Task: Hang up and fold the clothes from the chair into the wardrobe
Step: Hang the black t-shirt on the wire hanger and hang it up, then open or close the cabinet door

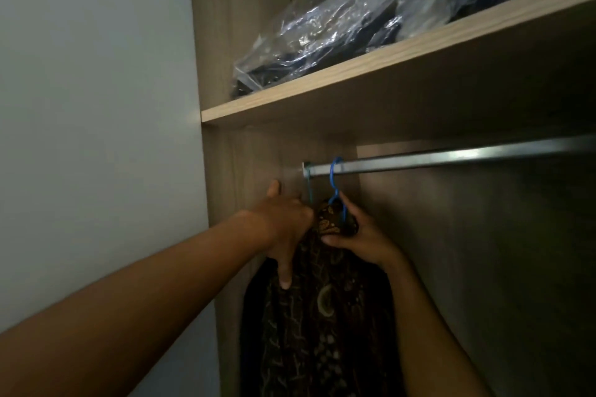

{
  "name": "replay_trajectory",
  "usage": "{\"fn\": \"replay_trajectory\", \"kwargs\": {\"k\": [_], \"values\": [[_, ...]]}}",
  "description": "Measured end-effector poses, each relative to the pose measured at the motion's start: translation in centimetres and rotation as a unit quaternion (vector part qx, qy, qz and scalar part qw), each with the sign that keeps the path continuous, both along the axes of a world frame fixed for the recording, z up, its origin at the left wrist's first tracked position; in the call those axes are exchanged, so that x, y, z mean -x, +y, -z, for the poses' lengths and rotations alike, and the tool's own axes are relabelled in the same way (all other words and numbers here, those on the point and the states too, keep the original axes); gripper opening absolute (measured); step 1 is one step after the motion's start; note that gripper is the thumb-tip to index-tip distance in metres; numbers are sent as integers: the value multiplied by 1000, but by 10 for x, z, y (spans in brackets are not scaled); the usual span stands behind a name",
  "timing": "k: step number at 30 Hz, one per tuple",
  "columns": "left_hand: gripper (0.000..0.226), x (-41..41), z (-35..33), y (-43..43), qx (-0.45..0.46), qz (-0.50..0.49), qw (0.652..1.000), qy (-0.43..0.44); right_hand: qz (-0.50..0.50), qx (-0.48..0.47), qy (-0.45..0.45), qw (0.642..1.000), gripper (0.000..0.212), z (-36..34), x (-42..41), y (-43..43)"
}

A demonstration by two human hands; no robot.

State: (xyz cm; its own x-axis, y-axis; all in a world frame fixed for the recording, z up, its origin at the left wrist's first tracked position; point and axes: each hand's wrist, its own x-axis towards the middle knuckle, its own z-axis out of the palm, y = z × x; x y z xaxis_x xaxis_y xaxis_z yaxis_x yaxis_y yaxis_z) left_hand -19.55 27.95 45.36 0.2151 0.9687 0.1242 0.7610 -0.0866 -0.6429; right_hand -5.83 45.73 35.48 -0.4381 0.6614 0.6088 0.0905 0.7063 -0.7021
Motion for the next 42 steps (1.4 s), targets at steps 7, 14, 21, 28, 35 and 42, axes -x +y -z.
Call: {"fn": "replay_trajectory", "kwargs": {"k": [7,14,21,28,35,42], "values": [[123,32,6,4,-49,-79,991,95,-16,1,-18,1000,128,-2,50,15],[119,36,15,9,-71,-87,989,95,27,-17,-23,999,131,7,57,28],[110,39,32,-53,-134,-78,987,46,125,-71,6,990,98,7,53,-41],[107,10,18,-194,-195,-88,975,54,22,-113,20,993,93,-19,31,-189],[113,12,13,-410,-357,-107,928,19,-100,-190,-29,976,82,-32,65,-389],[159,39,37,-526,-436,-191,854,-212,-181,-214,-59,958,72,-46,91,-502]]}}
